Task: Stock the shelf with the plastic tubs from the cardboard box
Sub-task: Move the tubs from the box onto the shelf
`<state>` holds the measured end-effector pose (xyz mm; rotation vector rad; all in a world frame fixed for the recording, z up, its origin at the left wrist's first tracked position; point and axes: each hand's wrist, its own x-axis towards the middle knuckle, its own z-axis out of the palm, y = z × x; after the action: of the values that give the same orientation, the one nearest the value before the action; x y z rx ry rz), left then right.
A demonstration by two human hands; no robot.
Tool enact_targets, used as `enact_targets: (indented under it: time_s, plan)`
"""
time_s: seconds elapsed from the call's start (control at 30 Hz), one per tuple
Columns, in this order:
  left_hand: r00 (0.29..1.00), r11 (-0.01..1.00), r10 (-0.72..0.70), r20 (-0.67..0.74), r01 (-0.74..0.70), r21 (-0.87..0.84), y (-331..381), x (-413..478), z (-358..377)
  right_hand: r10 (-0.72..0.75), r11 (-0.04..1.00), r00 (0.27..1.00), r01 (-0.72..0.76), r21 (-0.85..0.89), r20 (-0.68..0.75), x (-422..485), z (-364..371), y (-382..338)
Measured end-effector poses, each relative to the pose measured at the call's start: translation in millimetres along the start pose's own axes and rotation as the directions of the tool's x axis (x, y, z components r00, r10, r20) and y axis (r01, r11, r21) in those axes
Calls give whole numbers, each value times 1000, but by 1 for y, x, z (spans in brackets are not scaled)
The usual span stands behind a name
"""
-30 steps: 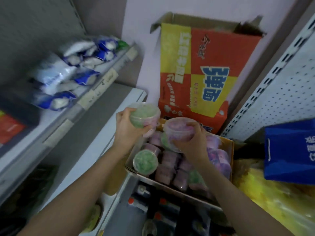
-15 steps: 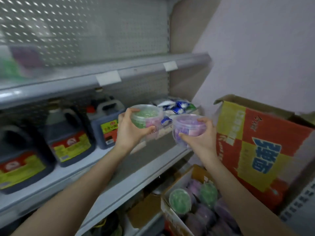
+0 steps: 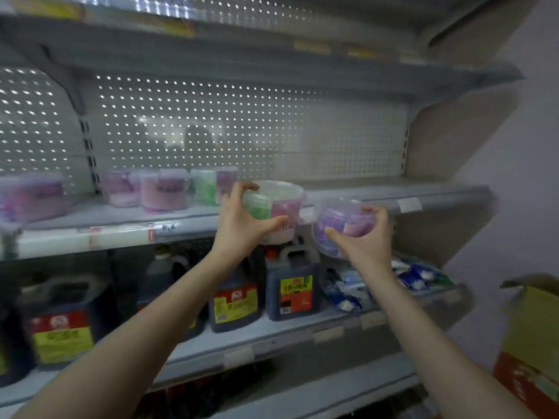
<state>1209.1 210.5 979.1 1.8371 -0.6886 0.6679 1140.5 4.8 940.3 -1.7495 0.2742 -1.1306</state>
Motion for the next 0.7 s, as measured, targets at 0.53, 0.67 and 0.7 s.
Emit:
enact_targets:
  time_s: [0.53,0.67,0.7]
  plan:
    - [995,989,-48,-91,60,138,-63,102,-3,-88,994,990,80,77,109,98,115,-29]
    - [987,969,-120,-104,139,204,-83,122,-11,-89,995,977,79,61,194,108,142,-23]
    - [986,960,-136,-95,155,234,-89,125,-15,-95,995,972,85,55,217,109,148,-22]
